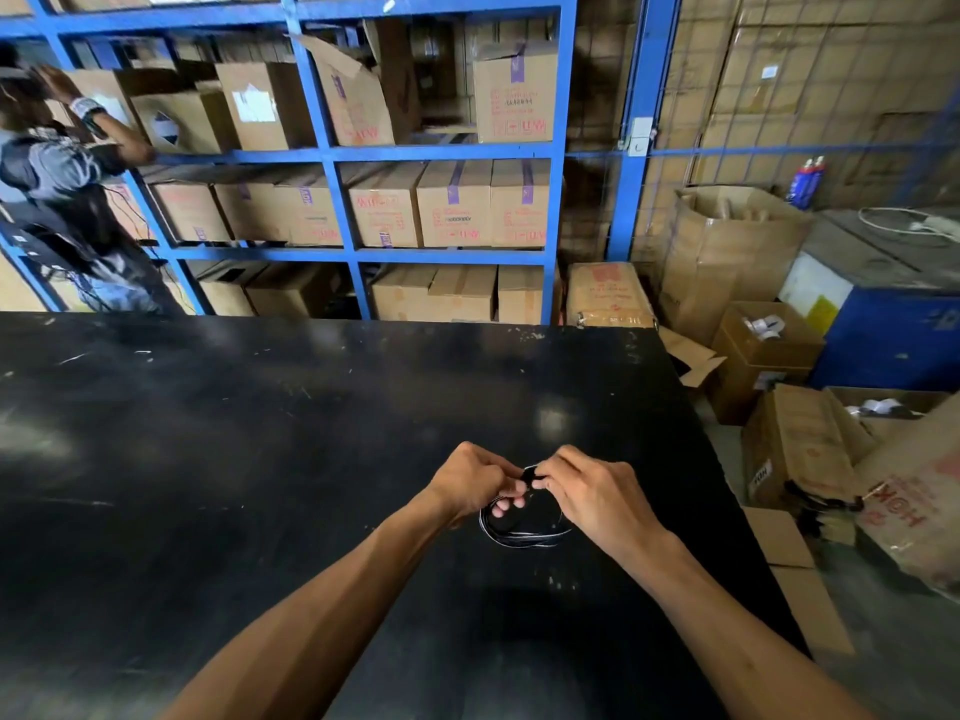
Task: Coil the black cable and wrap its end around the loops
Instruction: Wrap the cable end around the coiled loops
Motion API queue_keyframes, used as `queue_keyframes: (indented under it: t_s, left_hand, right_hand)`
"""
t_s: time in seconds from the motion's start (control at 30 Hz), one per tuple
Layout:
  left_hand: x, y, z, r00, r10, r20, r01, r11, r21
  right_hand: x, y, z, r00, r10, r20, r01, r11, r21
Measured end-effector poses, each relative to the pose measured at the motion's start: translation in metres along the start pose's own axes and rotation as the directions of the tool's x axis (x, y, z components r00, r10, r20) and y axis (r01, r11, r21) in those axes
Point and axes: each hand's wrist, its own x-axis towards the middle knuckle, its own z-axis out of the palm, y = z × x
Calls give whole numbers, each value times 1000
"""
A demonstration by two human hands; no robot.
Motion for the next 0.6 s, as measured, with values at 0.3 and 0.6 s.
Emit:
queue_keyframes:
  t_s: [0.3,0.6]
  left_hand:
    - [-3,3,-7,989,142,27,-144,941,307]
    - [-1,-9,-12,973,220,69,-221,975,16]
  right_hand:
    - [18,1,0,915,270,300,-346,906,242]
    - [25,13,5,849,421,318,-429,902,-48]
